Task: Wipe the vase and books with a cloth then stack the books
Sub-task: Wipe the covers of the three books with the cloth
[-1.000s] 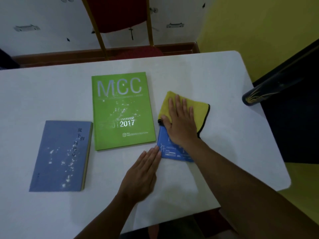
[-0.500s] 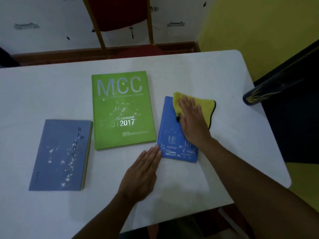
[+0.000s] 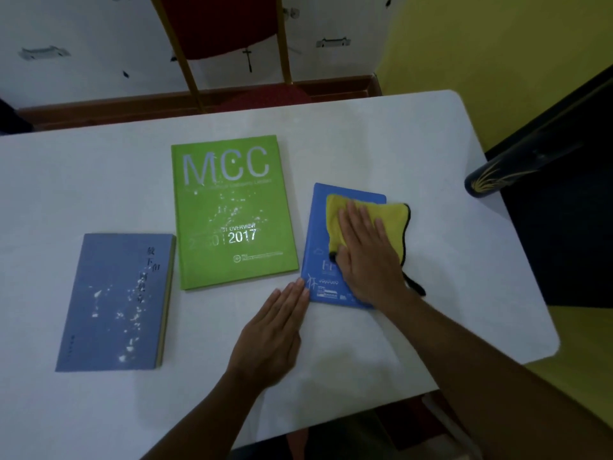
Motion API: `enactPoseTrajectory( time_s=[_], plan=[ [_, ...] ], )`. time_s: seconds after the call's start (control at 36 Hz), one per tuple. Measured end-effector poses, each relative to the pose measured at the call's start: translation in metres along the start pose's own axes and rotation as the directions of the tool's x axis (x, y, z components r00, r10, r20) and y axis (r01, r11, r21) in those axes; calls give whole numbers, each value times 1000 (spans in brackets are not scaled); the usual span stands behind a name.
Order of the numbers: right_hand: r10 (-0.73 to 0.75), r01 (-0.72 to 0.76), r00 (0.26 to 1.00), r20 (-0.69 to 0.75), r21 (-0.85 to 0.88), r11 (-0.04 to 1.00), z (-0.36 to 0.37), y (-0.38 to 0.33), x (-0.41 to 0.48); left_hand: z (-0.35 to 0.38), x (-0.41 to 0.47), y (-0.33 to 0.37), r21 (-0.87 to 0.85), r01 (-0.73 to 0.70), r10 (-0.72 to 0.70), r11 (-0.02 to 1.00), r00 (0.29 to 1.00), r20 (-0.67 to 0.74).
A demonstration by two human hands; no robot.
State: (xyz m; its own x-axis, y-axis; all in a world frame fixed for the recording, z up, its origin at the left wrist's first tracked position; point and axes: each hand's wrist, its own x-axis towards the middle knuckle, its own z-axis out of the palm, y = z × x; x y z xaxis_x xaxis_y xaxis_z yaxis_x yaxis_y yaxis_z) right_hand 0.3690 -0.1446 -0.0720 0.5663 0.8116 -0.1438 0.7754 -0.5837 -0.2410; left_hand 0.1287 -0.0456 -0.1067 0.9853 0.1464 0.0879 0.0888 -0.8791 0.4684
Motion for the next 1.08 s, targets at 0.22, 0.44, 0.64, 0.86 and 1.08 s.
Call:
enactPoseTrajectory(
  time_s=[0.22, 0.44, 0.64, 0.86, 1.08],
  plan=[
    [14, -15, 999, -37, -32, 999, 4, -23, 41, 1, -1, 1, 16, -5, 5, 1000, 1000, -10],
    [-227, 228, 974, -23, 13, 974, 7, -19, -65, 5, -5, -3, 30, -24, 24, 999, 1000, -13],
    [-85, 86, 996, -15, 46, 995, 0, 17, -47, 5, -4, -3, 5, -11, 11, 1000, 999, -35],
    [120, -120, 993, 4, 28, 992, -5, -14, 48, 5, -5, 0, 22, 7, -5, 1000, 998, -59],
    [-61, 63, 997, -47, 32, 998, 17, -44, -44, 8, -7, -1, 52, 9, -7, 999, 999, -39]
  ],
)
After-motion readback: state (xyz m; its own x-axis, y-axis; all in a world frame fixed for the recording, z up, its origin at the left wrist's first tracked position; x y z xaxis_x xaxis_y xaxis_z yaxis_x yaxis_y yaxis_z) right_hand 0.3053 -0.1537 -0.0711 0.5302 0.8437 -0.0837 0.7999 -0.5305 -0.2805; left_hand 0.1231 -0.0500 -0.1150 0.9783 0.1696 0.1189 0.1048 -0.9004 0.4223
